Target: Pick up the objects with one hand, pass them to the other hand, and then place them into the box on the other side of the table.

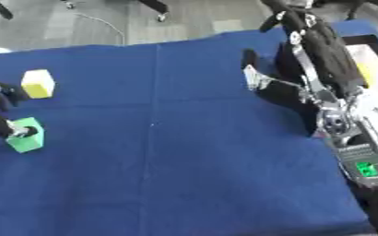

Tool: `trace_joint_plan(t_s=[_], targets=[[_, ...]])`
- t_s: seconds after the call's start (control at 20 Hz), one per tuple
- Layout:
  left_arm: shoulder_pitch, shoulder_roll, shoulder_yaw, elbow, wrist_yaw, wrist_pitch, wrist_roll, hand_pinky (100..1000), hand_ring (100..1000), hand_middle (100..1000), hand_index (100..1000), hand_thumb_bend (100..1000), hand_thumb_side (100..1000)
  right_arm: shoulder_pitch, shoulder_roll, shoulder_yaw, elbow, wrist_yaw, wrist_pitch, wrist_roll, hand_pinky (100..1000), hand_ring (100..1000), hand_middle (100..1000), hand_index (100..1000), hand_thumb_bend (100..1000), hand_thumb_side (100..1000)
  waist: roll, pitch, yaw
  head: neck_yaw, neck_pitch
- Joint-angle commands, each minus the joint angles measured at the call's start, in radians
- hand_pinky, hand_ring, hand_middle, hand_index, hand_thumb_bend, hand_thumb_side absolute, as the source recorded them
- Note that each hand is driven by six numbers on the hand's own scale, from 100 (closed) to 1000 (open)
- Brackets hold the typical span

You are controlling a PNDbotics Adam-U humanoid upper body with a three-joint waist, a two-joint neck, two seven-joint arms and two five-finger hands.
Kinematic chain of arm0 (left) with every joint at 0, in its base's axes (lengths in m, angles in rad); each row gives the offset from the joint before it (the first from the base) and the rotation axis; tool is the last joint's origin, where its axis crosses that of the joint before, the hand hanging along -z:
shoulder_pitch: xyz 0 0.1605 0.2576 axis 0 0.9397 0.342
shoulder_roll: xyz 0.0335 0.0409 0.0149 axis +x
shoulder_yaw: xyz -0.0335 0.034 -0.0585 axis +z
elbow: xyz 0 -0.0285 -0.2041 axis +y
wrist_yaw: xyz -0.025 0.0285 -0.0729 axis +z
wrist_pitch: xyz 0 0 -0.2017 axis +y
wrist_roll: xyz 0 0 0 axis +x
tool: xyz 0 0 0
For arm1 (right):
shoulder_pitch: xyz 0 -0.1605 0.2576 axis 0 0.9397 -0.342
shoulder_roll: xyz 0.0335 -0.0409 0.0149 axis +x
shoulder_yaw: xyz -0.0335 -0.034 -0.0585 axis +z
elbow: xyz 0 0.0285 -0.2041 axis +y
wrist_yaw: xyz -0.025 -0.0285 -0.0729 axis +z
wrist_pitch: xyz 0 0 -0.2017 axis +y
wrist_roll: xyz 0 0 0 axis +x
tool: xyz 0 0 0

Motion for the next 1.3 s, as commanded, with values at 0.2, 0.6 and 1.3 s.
trace_joint_plan(t_s=[0.2, 0.6, 1.3], targets=[[-0.031, 0.016, 0.002, 0.017, -0.037, -0.019, -0.018, 804, 691, 717, 834, 576, 303, -0.013, -0.020, -0.009, -0.021, -0.003, -0.003, 0.000, 462, 861, 628, 984, 100, 365, 0.009, -0.024, -0.001, 0.028, -0.003], [-0.045, 0.013, -0.003, 0.045, -0.068, -0.047, -0.100, 817, 718, 754, 852, 625, 249, -0.015, -0.022, -0.009, -0.021, -0.004, -0.005, 0.001, 463, 861, 627, 983, 100, 367, 0.012, -0.022, -0.005, 0.029, -0.003], [-0.033, 0.031, 0.010, 0.024, -0.047, -0.054, -0.202, 818, 710, 741, 840, 559, 199, -0.012, -0.020, -0.009, -0.021, -0.004, -0.002, 0.000, 460, 860, 622, 982, 100, 369, 0.013, -0.021, -0.005, 0.025, -0.003]])
